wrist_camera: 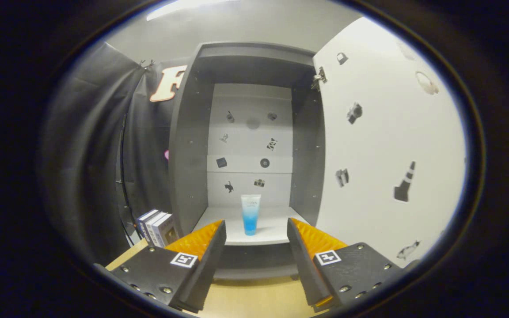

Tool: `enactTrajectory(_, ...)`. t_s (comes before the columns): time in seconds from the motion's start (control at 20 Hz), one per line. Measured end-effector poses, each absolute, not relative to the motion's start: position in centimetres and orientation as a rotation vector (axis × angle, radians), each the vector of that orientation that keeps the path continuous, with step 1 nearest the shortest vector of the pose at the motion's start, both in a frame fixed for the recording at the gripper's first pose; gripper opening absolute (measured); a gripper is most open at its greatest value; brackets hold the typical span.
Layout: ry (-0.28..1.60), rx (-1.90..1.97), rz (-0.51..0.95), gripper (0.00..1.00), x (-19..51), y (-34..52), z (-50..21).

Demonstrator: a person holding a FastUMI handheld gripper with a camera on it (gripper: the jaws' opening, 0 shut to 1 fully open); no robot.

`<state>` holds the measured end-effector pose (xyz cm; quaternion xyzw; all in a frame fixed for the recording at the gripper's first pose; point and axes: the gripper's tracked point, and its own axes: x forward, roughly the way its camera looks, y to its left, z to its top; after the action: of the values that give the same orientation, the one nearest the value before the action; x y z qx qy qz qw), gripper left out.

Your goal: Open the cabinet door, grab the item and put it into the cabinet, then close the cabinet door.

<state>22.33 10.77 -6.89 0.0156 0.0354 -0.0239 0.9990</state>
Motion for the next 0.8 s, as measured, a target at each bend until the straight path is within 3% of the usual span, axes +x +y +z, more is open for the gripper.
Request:
enactTrajectory(0.5,0.097,0.054,-0.26,0.83,6.7,-0.3,-5.4)
enactTrajectory(0.8,0.12,0.074,-0.419,0.83,2.6,-11.7,-6.3)
